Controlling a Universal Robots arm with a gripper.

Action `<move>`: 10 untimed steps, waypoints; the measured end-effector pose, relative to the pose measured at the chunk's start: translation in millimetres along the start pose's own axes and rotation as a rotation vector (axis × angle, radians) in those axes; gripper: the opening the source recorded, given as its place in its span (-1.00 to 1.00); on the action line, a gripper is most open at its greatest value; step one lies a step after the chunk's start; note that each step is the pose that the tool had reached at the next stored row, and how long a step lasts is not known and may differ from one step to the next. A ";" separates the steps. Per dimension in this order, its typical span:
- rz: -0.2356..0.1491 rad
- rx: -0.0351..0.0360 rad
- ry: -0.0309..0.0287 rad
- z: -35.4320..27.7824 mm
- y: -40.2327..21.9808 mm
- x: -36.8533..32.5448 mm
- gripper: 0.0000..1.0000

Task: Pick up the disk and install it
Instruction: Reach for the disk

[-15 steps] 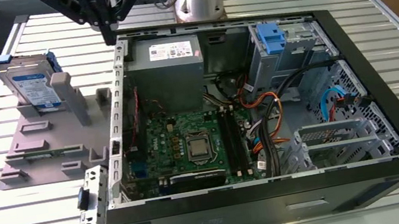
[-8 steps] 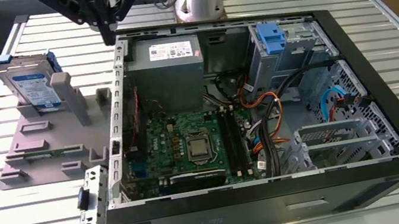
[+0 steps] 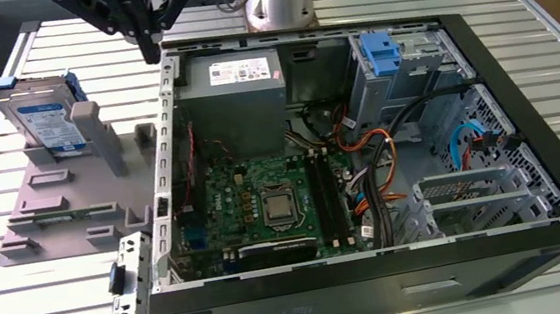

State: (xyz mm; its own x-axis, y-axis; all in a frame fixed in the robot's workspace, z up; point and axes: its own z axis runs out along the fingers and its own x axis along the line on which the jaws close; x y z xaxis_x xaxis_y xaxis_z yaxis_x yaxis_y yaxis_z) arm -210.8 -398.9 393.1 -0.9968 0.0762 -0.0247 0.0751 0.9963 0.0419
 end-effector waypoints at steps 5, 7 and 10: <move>0.000 0.0001 0.0000 -0.1 -0.1 1.2 -0.79; 0.000 0.0001 0.0000 0.0 -0.1 1.7 -0.79; 0.000 0.0000 -0.0001 0.0 -0.2 2.5 -0.79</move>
State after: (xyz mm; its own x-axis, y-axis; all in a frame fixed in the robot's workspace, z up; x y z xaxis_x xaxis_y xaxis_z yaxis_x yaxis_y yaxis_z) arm -213.3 -398.9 393.0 -0.9968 0.0761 -0.0247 0.0750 0.9963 0.0419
